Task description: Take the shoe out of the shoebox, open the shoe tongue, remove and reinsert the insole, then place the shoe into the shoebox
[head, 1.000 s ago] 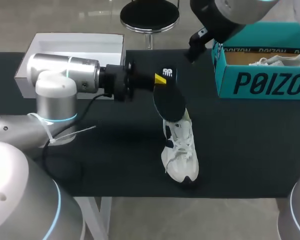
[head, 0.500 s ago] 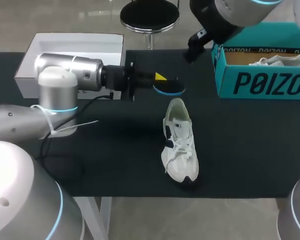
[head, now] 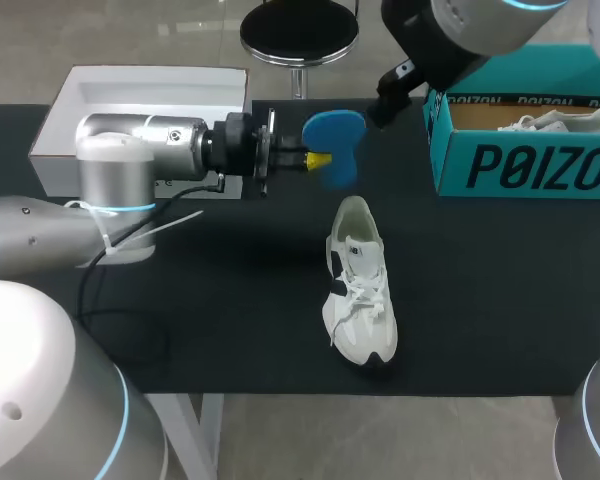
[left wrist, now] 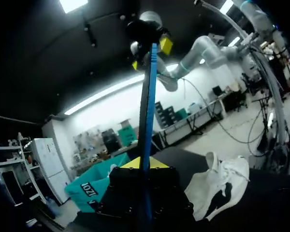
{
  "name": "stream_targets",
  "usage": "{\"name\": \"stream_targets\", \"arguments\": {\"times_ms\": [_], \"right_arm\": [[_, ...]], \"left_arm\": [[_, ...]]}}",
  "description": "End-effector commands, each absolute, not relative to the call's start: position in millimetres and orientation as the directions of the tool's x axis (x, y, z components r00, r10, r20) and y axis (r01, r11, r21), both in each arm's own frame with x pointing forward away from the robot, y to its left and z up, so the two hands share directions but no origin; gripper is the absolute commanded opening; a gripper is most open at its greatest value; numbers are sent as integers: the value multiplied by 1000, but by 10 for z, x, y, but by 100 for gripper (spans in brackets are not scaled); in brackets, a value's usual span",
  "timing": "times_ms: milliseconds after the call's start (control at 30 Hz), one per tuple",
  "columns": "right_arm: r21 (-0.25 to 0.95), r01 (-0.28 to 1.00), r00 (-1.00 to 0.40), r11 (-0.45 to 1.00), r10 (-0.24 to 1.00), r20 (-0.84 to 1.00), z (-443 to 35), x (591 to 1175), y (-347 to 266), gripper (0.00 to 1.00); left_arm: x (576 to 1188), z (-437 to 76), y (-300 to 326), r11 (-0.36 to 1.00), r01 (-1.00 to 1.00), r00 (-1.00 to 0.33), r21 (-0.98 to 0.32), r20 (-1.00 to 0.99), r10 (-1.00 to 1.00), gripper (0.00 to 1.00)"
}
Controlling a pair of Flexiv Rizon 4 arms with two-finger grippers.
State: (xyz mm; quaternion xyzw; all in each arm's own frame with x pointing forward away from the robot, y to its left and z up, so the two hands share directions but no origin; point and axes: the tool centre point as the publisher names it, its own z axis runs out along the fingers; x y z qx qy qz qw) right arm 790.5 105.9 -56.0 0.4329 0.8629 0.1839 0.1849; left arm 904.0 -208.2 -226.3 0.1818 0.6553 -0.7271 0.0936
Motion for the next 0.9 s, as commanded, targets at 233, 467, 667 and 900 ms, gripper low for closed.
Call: {"name": "stream_targets", "arguments": {"times_ms": [233, 467, 667, 900], "right_arm": [[485, 677, -557, 554, 816, -154, -599, 7935, 1090, 100], [493, 672, -561, 552, 814, -148, -638, 7955, 1111, 100], [500, 668, -562, 551, 814, -146, -641, 7959, 1113, 100], [508, 661, -560, 552, 814, -155, -592, 7944, 1071, 100]], "left_arm": [[9241, -2385, -2092, 51, -300, -938, -952, 305, 166, 0], [9217, -2383, -2108, 56, -388, -898, -920, 391, 202, 0], [9218, -2306, -2116, 35, -409, -887, -912, 406, 218, 0], [9260, -2171, -2111, 5, -402, -891, -916, 393, 226, 0]]}}
